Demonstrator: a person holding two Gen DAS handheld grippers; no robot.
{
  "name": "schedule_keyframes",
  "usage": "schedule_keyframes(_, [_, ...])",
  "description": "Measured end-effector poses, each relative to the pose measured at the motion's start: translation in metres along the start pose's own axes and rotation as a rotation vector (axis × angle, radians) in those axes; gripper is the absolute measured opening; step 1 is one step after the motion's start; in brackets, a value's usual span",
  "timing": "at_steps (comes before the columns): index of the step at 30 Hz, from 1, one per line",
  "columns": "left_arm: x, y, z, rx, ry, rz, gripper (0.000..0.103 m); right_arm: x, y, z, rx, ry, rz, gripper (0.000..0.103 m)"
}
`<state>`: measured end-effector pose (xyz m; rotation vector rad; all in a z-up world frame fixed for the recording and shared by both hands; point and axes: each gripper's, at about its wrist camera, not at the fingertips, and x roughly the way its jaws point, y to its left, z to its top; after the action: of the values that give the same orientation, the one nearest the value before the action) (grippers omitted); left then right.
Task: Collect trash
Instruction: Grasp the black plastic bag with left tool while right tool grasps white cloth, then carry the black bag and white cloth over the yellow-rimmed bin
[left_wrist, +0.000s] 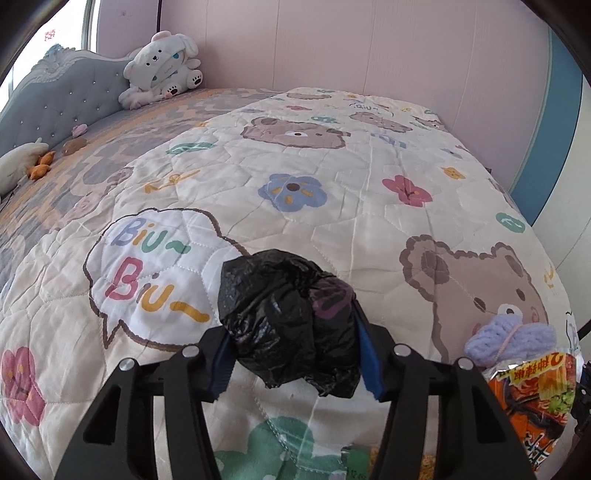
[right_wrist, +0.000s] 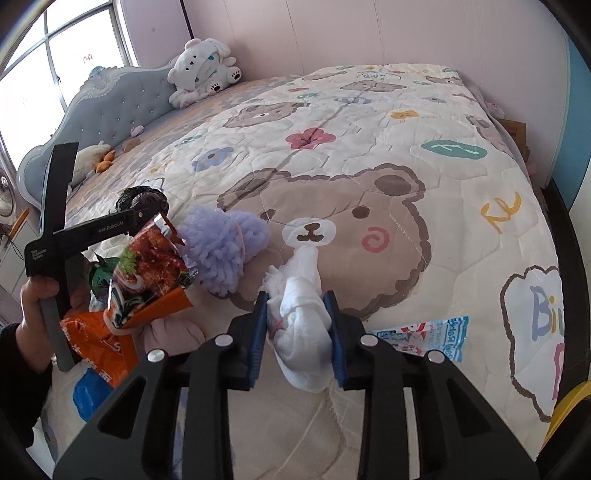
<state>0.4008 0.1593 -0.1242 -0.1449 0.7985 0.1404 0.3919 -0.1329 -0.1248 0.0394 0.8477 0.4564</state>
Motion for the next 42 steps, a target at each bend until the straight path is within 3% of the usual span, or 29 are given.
schedule_keyframes(14, [-0.057, 0.012, 0.001, -0.021, -0.065, -0.021, 0.053, -0.079, 0.005, 0.016, 0.024, -0.084, 0.033, 0.029])
schedule_keyframes(25, [-0.109, 0.014, -0.014, -0.019, -0.095, -0.047, 0.053, -0.139, 0.004, 0.004, 0.052, -0.138, 0.022, 0.029])
schedule_keyframes(42, [-0.173, -0.037, -0.05, 0.064, -0.105, -0.145, 0.053, -0.211, -0.013, -0.039, 0.098, -0.205, -0.016, 0.029])
